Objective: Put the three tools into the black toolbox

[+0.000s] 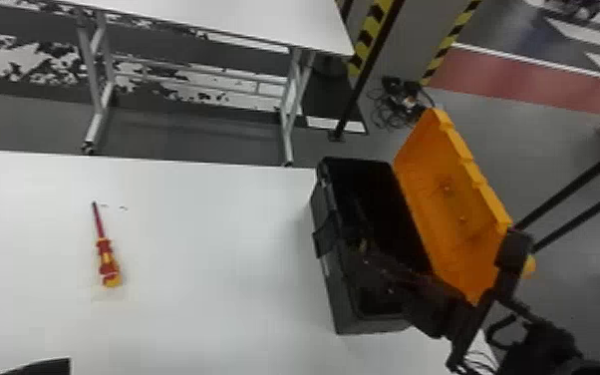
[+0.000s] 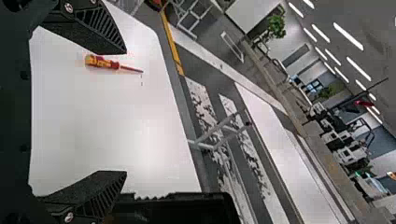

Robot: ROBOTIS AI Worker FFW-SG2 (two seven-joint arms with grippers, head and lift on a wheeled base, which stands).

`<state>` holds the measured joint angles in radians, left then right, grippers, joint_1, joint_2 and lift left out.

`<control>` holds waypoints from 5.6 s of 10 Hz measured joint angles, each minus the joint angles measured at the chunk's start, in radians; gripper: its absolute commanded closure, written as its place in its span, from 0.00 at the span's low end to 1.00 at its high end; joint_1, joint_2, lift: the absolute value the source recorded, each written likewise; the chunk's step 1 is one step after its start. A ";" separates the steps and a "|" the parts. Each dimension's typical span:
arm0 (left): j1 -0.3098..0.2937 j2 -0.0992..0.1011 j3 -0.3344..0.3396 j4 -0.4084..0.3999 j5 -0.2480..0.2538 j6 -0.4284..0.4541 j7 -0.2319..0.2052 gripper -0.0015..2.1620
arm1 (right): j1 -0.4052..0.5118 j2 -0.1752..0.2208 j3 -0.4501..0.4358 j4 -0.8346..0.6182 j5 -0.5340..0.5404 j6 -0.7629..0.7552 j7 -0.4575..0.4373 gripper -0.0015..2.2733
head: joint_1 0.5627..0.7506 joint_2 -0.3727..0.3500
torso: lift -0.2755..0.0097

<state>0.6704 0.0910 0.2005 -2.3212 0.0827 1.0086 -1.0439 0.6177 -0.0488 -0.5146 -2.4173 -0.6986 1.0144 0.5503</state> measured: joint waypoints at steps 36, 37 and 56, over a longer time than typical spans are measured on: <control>-0.343 0.160 0.240 0.204 -0.326 0.555 -0.085 0.03 | 0.074 -0.098 0.451 -0.026 0.424 -0.359 -0.041 0.03 | 0.70 1.00 | 0.79; -0.384 0.158 0.202 0.262 -0.348 0.555 -0.085 0.03 | 0.071 -0.099 0.444 -0.023 0.425 -0.358 -0.041 0.03 | 0.70 1.00 | 0.79; -0.654 0.150 -0.130 0.579 -0.740 0.555 -0.111 0.04 | 0.093 -0.101 0.389 0.030 0.365 -0.487 0.000 0.03 | 0.70 0.97 | 0.79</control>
<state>0.0163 0.2407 0.0703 -1.7420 -0.6578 1.5640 -1.1546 0.7102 -0.1503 -0.1256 -2.3877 -0.3333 0.5273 0.5505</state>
